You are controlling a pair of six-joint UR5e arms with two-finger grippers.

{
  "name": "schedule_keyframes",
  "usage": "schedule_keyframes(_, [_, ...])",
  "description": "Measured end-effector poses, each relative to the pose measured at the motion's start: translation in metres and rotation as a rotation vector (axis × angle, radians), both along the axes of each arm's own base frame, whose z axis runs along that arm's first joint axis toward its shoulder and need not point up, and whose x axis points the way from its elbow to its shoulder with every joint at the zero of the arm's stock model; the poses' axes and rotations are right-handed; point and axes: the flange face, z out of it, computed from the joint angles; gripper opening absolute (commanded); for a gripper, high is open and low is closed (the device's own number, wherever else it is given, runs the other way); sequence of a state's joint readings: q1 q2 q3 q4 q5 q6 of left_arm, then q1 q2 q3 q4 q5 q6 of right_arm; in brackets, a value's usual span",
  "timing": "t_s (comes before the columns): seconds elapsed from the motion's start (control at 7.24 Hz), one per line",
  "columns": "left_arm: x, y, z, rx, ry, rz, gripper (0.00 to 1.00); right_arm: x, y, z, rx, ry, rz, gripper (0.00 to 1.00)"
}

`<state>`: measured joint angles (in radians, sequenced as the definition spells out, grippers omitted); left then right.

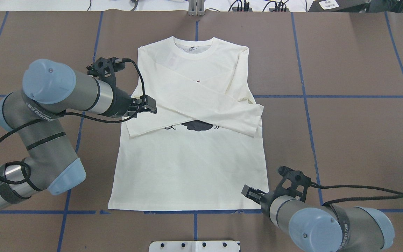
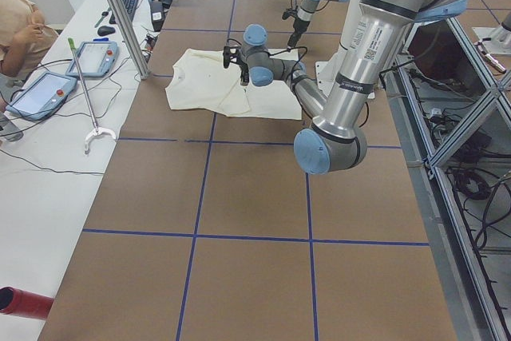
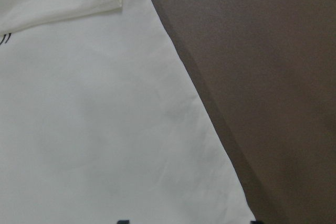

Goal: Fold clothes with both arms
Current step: 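Release the sleeve and move both grippers to the hem corners nearest the robot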

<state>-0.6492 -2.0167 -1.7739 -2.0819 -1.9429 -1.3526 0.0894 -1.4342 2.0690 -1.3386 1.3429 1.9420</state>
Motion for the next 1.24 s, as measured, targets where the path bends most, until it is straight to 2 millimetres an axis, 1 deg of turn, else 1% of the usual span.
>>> schedule_keyframes(0.28, [0.002, 0.0, 0.003, -0.006, -0.001, -0.001, 0.76, -0.004, 0.012, 0.009, -0.022, 0.034, 0.003, 0.38])
schedule_keyframes(0.41, [0.003, 0.0, 0.003, -0.006, -0.001, -0.001, 0.76, -0.004, 0.014, 0.012, -0.028, 0.047, 0.005, 0.2])
schedule_keyframes(0.55, [0.003, 0.0, 0.003, -0.006, -0.001, -0.001, 0.77, -0.003, 0.015, 0.016, -0.031, 0.058, 0.005, 0.04])
schedule_keyframes(0.69, [0.005, -0.001, 0.004, -0.008, -0.003, -0.001, 0.77, -0.003, 0.016, 0.019, -0.032, 0.065, 0.003, 0.0])
schedule_keyframes(0.97, [0.008, -0.002, 0.007, -0.019, -0.007, -0.004, 0.77, -0.003, 0.021, 0.023, -0.032, 0.075, -0.008, 0.0])
schedule_keyframes(1.1, [0.009, -0.001, 0.008, -0.05, -0.002, -0.013, 0.75, -0.002, 0.023, 0.022, -0.032, 0.073, -0.014, 0.0])
schedule_keyframes(1.24, [0.014, 0.013, 0.015, -0.12, 0.004, -0.022, 0.7, 0.004, 0.024, 0.012, -0.031, 0.055, -0.016, 0.0])
